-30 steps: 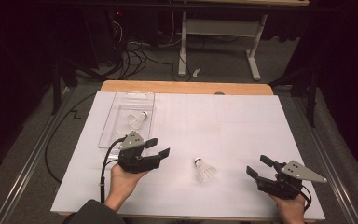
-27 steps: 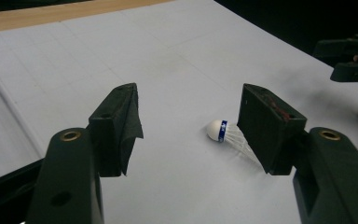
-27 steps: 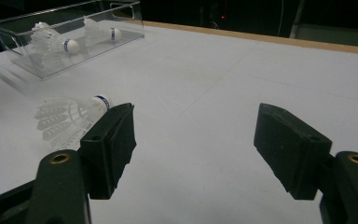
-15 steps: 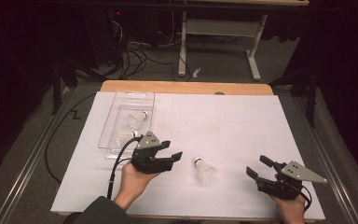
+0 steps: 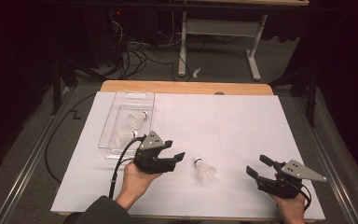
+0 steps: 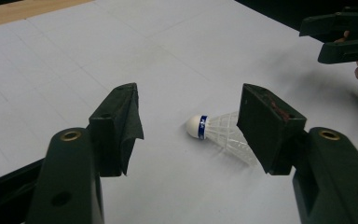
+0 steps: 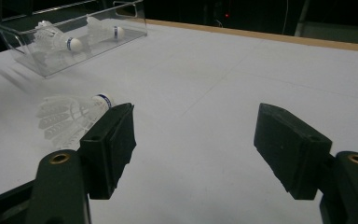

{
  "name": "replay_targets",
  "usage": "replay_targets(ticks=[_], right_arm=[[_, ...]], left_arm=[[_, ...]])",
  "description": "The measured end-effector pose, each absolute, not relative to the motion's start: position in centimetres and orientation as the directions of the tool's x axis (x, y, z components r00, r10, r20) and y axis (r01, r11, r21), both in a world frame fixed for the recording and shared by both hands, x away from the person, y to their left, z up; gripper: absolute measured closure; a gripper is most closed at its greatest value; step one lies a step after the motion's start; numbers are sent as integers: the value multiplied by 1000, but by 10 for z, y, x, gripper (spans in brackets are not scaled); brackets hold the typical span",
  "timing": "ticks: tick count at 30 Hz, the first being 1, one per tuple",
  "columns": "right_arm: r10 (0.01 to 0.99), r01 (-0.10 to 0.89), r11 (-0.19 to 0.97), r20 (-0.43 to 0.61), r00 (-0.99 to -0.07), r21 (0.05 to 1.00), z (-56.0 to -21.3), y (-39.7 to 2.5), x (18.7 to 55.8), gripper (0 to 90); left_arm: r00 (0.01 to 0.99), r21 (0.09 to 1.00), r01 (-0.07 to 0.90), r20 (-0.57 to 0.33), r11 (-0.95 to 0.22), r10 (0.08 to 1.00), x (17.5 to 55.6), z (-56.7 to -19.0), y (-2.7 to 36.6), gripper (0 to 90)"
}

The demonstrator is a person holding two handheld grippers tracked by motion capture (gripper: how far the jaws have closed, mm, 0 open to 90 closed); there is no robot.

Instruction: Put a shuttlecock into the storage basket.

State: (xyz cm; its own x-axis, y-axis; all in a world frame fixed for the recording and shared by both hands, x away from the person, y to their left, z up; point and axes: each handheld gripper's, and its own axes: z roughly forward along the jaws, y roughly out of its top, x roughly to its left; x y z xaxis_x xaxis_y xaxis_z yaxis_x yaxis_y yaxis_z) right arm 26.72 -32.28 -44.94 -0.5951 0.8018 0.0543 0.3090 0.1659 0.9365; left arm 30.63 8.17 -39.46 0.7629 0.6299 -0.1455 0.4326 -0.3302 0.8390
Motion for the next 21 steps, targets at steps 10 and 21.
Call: replay_targets(ticks=[10,21], right_arm=[[799,303,168,51,-599,938,-449,-322,265,297],[803,305,163,53,-594,938,-449,-323,265,297]], left_arm=[[781,832,433,-154,-346,605,310,-398,64,384],[801,825,426,-153,-371,579,307,-398,50,376]])
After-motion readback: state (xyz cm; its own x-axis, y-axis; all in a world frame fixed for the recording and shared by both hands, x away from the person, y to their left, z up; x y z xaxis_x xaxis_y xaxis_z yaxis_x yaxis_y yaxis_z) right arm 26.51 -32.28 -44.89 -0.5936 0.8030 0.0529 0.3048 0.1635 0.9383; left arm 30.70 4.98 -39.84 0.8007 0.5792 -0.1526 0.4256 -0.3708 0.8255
